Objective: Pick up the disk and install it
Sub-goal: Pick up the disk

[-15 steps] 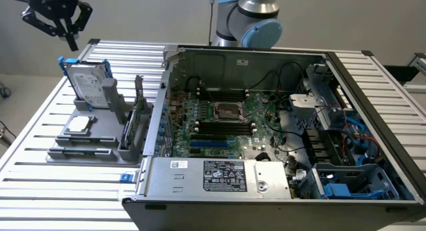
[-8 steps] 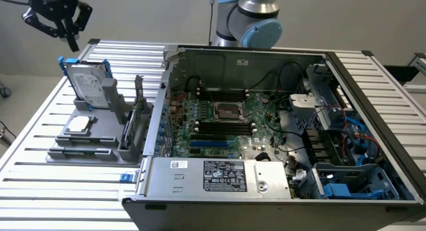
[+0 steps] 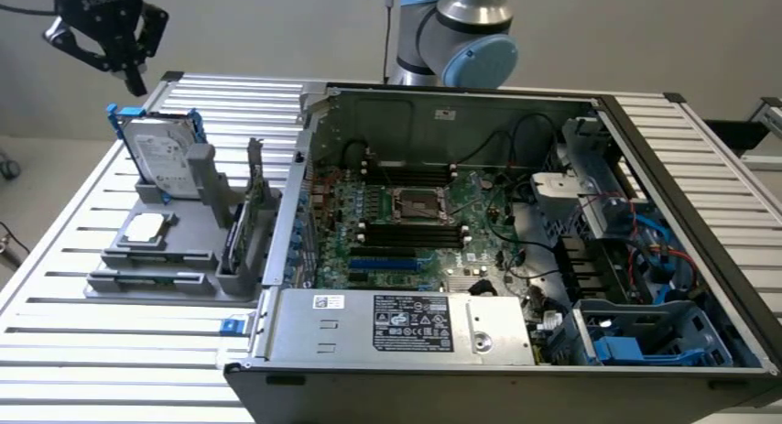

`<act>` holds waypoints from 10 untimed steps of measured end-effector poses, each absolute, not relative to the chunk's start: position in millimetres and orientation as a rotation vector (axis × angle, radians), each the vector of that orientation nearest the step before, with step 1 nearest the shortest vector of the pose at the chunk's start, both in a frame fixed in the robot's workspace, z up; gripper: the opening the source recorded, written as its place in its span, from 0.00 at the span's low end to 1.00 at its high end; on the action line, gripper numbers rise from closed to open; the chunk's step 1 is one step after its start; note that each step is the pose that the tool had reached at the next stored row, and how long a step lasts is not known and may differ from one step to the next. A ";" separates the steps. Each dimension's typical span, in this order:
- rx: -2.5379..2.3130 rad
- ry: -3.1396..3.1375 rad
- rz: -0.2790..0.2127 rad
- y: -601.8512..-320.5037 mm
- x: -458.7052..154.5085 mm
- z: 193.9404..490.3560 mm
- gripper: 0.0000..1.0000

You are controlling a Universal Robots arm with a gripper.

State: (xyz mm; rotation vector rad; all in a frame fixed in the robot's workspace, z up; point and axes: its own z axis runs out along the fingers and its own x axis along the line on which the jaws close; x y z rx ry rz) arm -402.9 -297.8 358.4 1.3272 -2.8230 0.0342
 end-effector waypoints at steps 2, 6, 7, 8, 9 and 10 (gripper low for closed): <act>1.378 -2.799 0.035 -297.8 -402.9 358.0 0.11; 1.479 -2.748 0.036 -297.8 -402.9 357.5 0.11; 1.505 -2.734 0.036 -297.8 -402.9 357.4 0.11; 1.531 -2.720 0.037 -297.8 -402.9 357.3 0.11; 1.555 -2.706 0.037 -297.8 -402.9 357.2 0.11; 1.580 -2.692 0.037 -297.8 -402.9 357.1 0.11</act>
